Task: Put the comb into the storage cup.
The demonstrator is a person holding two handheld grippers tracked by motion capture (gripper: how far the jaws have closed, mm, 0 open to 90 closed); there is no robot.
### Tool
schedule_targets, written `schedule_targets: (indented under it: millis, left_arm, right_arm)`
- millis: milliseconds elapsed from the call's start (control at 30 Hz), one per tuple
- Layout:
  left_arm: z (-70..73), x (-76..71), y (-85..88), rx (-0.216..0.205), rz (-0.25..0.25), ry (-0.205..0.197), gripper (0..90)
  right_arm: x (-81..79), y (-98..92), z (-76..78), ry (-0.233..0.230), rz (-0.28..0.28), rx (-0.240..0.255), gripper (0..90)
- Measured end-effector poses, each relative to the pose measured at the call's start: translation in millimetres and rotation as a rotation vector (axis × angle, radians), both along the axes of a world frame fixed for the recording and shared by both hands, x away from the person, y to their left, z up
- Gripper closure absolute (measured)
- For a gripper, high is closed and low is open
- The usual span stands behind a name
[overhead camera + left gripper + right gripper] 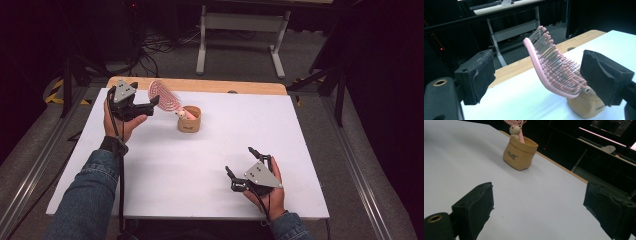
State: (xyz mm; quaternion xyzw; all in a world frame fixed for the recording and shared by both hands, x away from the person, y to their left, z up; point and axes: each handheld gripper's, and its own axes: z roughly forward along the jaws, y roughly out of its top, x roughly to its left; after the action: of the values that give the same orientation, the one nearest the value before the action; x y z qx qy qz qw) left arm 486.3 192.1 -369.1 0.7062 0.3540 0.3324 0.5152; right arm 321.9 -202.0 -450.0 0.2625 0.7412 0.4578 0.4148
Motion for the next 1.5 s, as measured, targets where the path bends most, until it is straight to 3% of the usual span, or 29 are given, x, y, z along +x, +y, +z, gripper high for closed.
schedule_targets:
  millis: [267,767,1500]
  left_arm:
    - [-9.5,-6.2,2.3,0.0,-0.03,0.007,9.8]
    - [-5.7,-12.4,1.3,0.002,-0.037,-0.015,8.5]
    - [-14.1,-26.4,7.2,0.004,-0.057,-0.042,9.4]
  right_arm:
    - [0.0,0.8,-0.6,0.006,0.006,-0.004,9.2]
    - [0.0,0.6,-0.6,0.006,0.005,-0.005,9.2]
    - [0.0,0.4,-0.2,0.005,0.002,-0.004,9.2]
